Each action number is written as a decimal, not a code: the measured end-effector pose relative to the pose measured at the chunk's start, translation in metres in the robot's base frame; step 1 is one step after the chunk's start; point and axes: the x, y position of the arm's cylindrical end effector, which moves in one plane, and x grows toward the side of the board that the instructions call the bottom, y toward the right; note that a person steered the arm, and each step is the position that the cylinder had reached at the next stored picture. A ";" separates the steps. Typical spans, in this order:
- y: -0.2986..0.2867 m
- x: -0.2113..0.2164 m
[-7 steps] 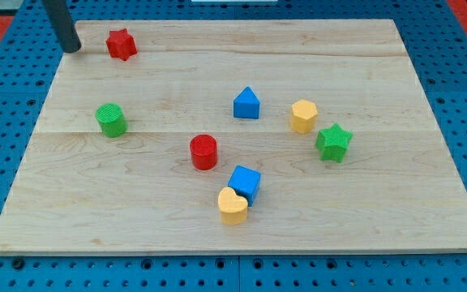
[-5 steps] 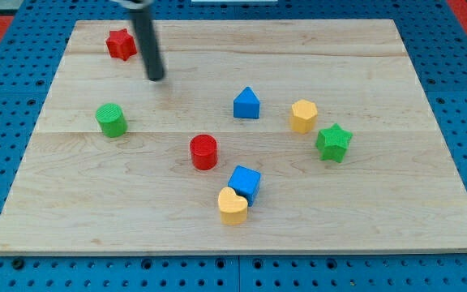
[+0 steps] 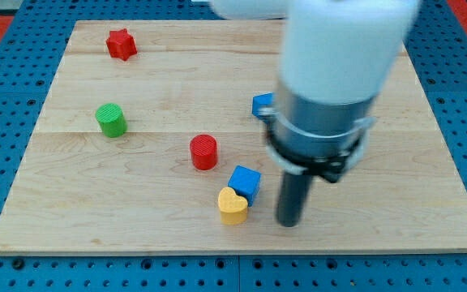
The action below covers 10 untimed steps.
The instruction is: Keep blue cube horizontal right to red star
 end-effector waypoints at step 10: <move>-0.090 -0.231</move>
